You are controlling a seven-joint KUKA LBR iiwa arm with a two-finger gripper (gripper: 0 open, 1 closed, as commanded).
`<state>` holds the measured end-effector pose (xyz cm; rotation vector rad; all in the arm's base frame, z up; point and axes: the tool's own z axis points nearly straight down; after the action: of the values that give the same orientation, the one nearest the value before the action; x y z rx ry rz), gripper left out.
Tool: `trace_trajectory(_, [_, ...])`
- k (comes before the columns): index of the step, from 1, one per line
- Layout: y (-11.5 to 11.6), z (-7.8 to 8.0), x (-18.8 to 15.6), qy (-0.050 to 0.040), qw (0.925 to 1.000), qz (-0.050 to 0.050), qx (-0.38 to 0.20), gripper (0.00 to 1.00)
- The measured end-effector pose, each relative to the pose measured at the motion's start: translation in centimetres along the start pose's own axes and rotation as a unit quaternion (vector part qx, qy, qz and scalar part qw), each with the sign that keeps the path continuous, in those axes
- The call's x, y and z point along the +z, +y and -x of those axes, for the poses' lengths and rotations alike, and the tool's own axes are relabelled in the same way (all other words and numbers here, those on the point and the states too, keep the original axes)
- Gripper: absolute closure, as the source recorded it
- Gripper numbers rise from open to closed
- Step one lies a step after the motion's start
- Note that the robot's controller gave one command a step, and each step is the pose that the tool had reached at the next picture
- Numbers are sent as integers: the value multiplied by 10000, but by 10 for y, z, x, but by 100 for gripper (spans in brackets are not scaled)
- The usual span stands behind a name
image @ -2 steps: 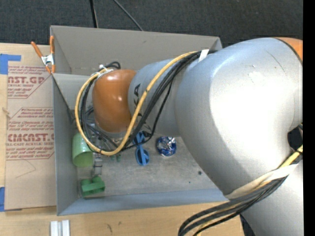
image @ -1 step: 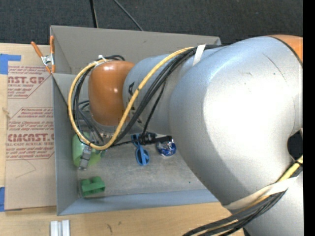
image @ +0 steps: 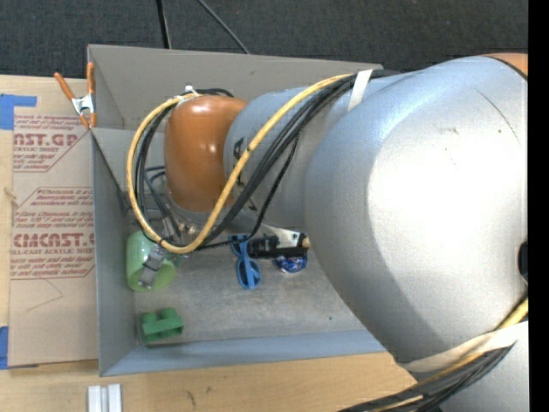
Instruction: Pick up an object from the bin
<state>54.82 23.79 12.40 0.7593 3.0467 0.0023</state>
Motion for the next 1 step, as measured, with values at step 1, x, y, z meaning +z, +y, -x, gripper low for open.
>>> trace_trajectory(1, [0,-16,58,20,9999,-35,96,0])
